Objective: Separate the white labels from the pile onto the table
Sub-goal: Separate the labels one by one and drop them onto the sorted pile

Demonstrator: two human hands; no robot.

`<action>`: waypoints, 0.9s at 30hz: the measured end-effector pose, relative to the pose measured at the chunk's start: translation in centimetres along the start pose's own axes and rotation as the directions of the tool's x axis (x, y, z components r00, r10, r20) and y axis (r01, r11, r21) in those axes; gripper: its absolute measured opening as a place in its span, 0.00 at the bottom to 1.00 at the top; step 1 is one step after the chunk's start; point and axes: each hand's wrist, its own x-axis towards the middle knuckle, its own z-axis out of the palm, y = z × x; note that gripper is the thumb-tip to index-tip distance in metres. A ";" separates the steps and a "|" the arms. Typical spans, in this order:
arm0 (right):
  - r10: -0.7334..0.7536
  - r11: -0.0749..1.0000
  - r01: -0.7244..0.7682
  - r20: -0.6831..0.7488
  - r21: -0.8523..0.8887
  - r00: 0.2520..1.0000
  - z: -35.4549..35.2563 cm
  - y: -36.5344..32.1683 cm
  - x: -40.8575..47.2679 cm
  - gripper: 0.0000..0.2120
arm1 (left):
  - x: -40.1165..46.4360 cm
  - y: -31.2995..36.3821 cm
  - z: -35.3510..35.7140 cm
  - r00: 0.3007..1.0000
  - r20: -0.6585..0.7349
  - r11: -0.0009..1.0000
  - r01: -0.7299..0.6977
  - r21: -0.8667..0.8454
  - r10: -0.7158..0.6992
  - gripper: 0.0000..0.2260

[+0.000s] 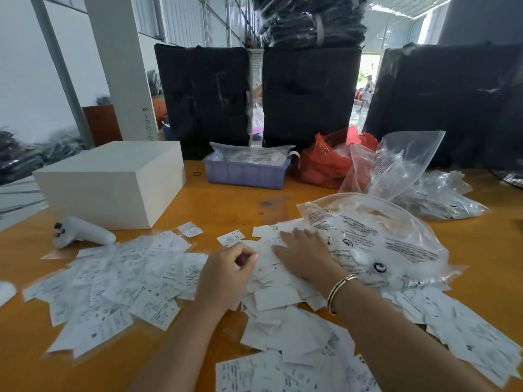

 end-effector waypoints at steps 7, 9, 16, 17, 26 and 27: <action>-0.121 0.990 0.119 0.022 0.082 0.992 -0.3 1.3 -2.4 0.26 | 0.0 0.1 -0.1 0.998 0.020 0.996 0.068 -0.059 -0.067 0.05; -0.125 0.981 0.118 0.041 0.156 0.991 -0.8 1.8 -3.2 0.27 | -0.1 0.1 -0.1 0.996 0.056 0.997 0.066 -0.050 -0.063 0.05; -0.074 0.942 0.045 0.076 0.332 0.994 -1.9 3.6 -5.0 0.29 | -0.1 0.0 0.3 0.946 0.321 0.997 0.068 -0.027 -0.056 0.05; -0.083 0.953 0.052 0.091 0.300 0.992 -1.8 3.7 -5.1 0.29 | -0.1 -0.1 0.4 0.933 0.356 0.998 0.066 -0.010 -0.058 0.05; 0.033 0.984 -0.047 0.086 0.173 0.996 -2.2 6.8 -3.7 0.24 | -0.1 0.2 0.5 0.918 0.389 0.997 0.072 0.019 -0.074 0.05; 0.047 0.997 -0.052 0.086 0.063 0.995 -2.3 6.8 -3.5 0.23 | -0.1 0.2 0.5 0.919 0.387 0.997 0.068 0.020 -0.070 0.06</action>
